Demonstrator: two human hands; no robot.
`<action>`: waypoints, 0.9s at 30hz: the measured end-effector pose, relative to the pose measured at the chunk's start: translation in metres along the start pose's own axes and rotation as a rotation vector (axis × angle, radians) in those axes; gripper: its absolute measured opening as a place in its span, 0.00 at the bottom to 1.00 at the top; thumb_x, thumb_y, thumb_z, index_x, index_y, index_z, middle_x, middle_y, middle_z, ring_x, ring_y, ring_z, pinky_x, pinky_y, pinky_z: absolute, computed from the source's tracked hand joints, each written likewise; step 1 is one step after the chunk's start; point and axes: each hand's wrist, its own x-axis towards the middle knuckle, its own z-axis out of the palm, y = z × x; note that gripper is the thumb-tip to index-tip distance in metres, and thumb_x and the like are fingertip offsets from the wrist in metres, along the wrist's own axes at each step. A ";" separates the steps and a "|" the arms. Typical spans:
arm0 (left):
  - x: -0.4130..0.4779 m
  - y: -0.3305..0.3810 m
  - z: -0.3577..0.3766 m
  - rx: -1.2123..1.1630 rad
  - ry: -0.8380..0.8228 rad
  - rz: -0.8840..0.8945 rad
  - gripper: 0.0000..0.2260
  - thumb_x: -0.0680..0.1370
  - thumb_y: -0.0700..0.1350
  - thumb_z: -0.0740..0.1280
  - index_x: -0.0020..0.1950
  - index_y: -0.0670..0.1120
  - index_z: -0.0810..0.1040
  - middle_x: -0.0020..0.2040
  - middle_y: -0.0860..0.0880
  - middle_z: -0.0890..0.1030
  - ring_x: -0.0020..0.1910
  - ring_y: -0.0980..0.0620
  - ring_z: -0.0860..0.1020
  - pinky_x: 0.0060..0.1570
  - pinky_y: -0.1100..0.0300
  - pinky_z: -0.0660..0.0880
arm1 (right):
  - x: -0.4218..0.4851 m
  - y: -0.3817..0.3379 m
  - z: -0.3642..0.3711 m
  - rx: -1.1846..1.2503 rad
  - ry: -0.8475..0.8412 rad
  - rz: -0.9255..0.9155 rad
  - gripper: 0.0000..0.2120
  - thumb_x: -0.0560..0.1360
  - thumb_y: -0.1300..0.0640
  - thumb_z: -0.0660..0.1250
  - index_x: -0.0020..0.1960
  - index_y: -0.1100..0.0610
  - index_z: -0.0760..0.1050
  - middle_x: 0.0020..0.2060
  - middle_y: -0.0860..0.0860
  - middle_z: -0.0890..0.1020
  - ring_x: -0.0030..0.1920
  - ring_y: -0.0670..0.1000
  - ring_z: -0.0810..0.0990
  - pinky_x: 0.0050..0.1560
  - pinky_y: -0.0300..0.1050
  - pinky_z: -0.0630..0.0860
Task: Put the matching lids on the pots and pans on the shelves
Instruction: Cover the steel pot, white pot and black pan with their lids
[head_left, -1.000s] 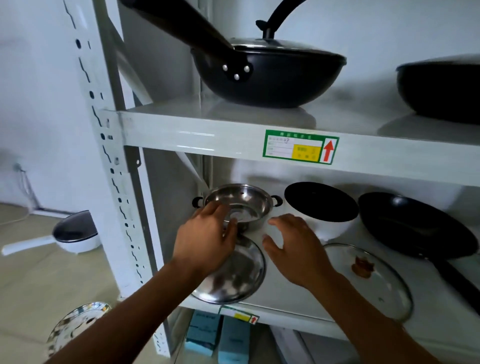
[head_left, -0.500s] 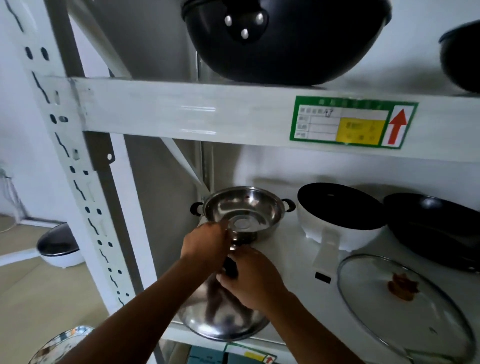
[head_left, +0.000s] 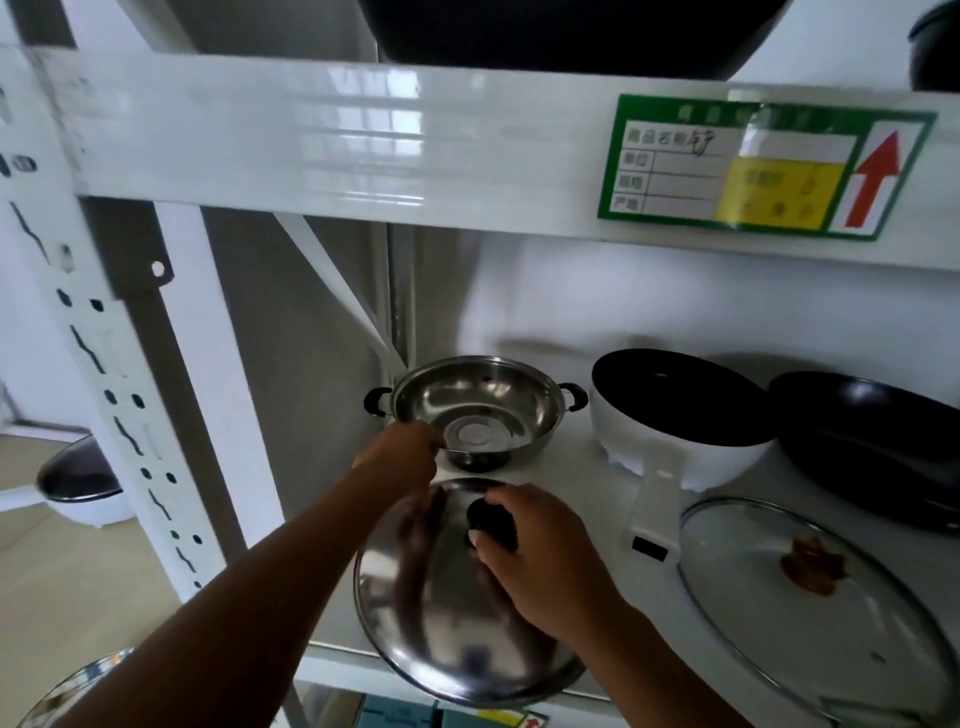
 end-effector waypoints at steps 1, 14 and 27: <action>-0.001 -0.004 -0.001 -0.028 0.013 -0.003 0.17 0.75 0.37 0.61 0.59 0.51 0.81 0.57 0.44 0.83 0.57 0.43 0.79 0.56 0.56 0.74 | -0.004 -0.001 -0.007 0.011 0.017 0.005 0.18 0.74 0.42 0.64 0.62 0.47 0.75 0.56 0.46 0.80 0.57 0.47 0.77 0.60 0.45 0.73; -0.096 -0.038 -0.023 -0.406 0.000 -0.053 0.07 0.73 0.42 0.71 0.48 0.51 0.85 0.47 0.51 0.86 0.47 0.55 0.82 0.54 0.56 0.77 | -0.016 -0.035 -0.096 0.269 -0.082 -0.025 0.08 0.70 0.48 0.74 0.49 0.45 0.83 0.42 0.38 0.85 0.45 0.34 0.81 0.48 0.29 0.74; -0.170 -0.024 -0.002 -0.663 0.318 -0.343 0.11 0.78 0.40 0.60 0.48 0.57 0.76 0.36 0.50 0.84 0.38 0.53 0.81 0.43 0.52 0.78 | 0.064 -0.033 -0.031 0.170 0.267 -0.010 0.19 0.72 0.52 0.71 0.62 0.54 0.79 0.56 0.55 0.82 0.58 0.55 0.79 0.62 0.49 0.74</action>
